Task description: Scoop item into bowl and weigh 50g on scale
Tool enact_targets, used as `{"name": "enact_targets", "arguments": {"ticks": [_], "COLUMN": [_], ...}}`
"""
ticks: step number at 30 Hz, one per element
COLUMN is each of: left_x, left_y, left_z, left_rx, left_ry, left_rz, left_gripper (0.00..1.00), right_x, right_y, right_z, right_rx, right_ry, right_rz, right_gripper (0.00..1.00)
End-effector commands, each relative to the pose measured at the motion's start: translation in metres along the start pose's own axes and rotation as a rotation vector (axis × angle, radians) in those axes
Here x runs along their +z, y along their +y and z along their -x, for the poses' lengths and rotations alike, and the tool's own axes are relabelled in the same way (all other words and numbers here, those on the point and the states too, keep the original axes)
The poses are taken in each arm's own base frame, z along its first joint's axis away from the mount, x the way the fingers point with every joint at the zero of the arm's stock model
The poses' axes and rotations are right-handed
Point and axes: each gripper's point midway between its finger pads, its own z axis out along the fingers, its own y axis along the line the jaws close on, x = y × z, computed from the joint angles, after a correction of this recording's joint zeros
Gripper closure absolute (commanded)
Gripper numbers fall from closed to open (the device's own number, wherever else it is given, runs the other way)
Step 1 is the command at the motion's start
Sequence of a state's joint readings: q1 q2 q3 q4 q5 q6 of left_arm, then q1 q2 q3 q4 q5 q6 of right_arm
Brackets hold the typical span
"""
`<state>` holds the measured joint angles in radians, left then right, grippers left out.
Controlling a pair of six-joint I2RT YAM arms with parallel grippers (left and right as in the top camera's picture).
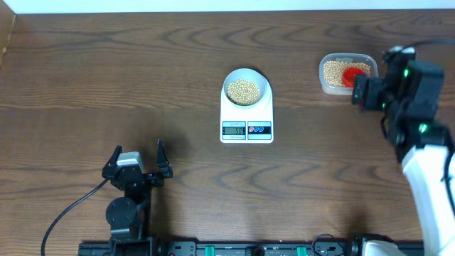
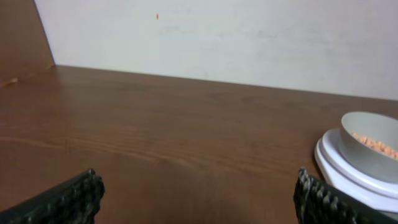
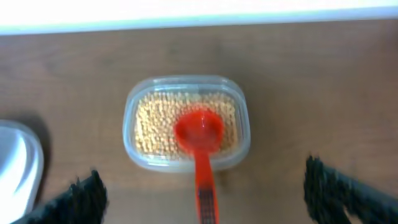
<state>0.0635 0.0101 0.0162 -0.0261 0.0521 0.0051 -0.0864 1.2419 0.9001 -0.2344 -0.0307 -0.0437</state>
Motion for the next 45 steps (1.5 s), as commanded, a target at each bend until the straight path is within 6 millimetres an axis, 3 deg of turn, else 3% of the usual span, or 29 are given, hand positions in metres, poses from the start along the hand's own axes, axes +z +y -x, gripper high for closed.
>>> {"name": "enact_targets", "arguments": {"ticks": [1,9,23,45], "left_x": [0.000,0.000,0.000,0.000], "left_y": [0.000,0.000,0.000,0.000], "left_z": [-0.015,-0.015,-0.015,-0.015], "left_rx": [0.018,0.018,0.018,0.018], "left_ry": [0.049,0.049,0.049,0.049], "left_rz": [-0.003,-0.003,-0.003,-0.003], "left_gripper": [0.00,0.00,0.00,0.00], "right_x": [-0.007,-0.039,-0.067,-0.086], "right_y": [0.006,0.016,0.019,0.027], "right_z": [-0.016,-0.032,-0.105,-0.130], "right_rx": [-0.017,-0.031,-0.048,-0.192], "right_ry": [-0.079,-0.374,-0.481,-0.442], "right_rz": [0.015,0.046,0.038,0.047], "right_gripper": [0.01,0.01,0.01,0.01]}}
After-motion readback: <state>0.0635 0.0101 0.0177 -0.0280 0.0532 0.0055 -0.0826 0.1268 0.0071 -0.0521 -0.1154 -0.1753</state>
